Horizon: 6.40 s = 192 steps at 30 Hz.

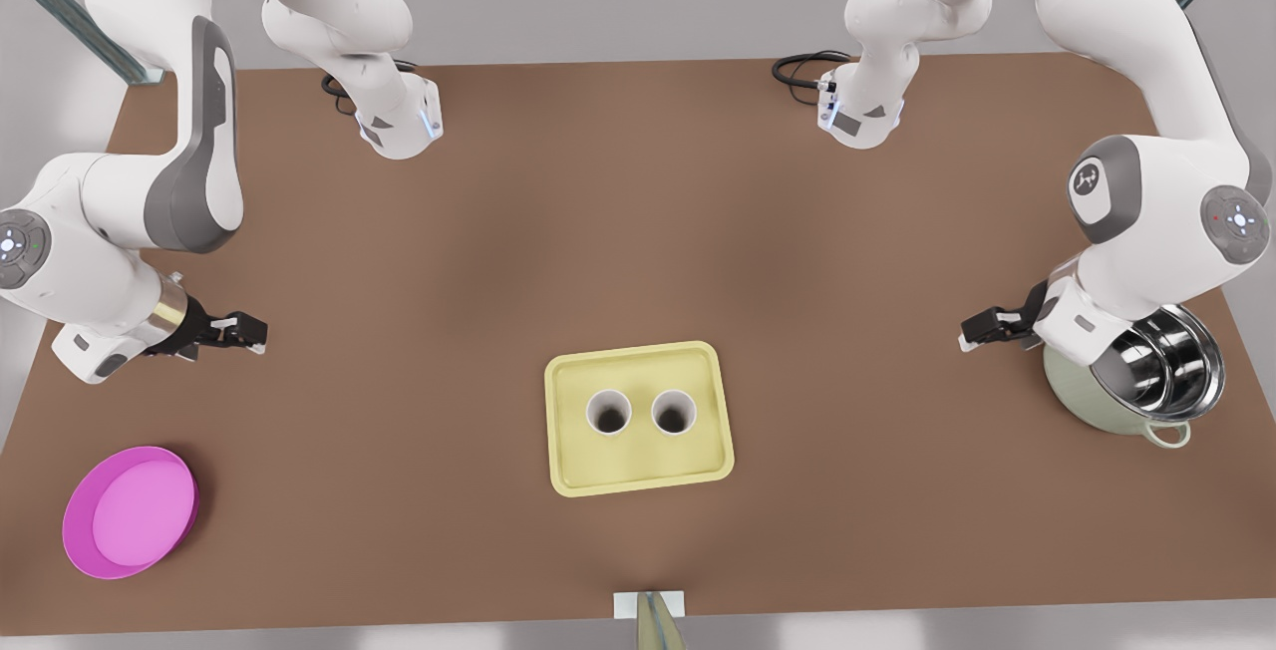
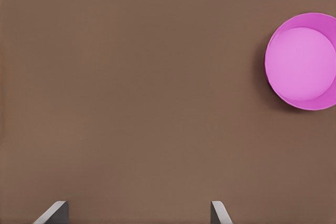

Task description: Use the left arm to pick up the white IKEA cup from the tray and place it on the middle-left position; use the right arm to pick up the white IKEA cup from the tray and place it on the middle-right position

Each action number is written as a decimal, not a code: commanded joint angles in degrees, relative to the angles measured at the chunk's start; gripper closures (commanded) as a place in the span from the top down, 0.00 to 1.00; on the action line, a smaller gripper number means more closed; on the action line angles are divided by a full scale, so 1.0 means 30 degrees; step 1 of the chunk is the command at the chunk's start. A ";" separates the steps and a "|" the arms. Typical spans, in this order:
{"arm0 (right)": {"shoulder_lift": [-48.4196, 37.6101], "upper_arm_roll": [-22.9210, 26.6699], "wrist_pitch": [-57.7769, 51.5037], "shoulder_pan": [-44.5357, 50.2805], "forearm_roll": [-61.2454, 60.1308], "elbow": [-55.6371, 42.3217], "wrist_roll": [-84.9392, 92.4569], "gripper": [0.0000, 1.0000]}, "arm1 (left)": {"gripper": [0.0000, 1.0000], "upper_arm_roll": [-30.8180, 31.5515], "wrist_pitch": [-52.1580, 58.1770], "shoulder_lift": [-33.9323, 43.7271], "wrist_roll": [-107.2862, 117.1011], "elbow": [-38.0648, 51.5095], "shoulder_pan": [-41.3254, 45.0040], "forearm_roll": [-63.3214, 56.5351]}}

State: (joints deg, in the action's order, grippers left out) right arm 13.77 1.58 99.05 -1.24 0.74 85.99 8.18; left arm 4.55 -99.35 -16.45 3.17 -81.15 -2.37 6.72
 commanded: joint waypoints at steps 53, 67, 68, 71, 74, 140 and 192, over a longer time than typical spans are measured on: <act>1.2694 -0.2196 0.7823 0.9699 -0.0070 -0.6660 -1.2395 1.00 | 1.00 -0.0053 -0.0280 0.0065 -0.0560 0.0157 -0.0704 0.0310; 1.3983 -0.2196 0.8409 1.0256 -0.0158 -0.6689 -1.2747 0.40 | 1.00 -0.0053 -0.0280 0.0065 -0.0560 0.0332 -0.0762 0.0310; 1.3983 -0.2167 0.8409 1.0227 -0.0158 -0.6719 -1.2747 0.35 | 1.00 -0.0053 -0.0280 0.0065 -0.0560 0.0391 -0.0762 0.0310; 1.3808 -0.2079 0.8380 1.0051 -0.0217 -0.6807 -1.2717 0.13 | 1.00 -0.0083 -0.0251 0.0065 -0.0559 0.0391 -0.0909 0.0369; 1.3749 -0.2079 0.8350 0.9875 -0.0217 -0.6807 -1.2630 0.00 | 1.00 -0.0053 -0.0251 0.0065 -0.0560 0.0391 -0.0938 0.0545; -0.0050 -0.2959 -0.2695 -0.2840 -0.0100 -0.1474 -0.2258 1.00 | 1.00 0.0152 -0.8718 -0.9603 1.3913 0.5401 1.0077 -0.2532; 0.0214 -0.2929 -0.1845 -0.2899 0.0399 -0.1680 -0.2317 1.00 | 0.00 0.0005 -1.0300 -0.6382 1.2626 -0.1717 0.8848 -0.2561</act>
State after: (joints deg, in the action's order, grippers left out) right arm 14.48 -7.19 93.12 -9.96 2.00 80.98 1.56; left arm 4.64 -127.58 -38.46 43.23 -81.87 24.70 -2.19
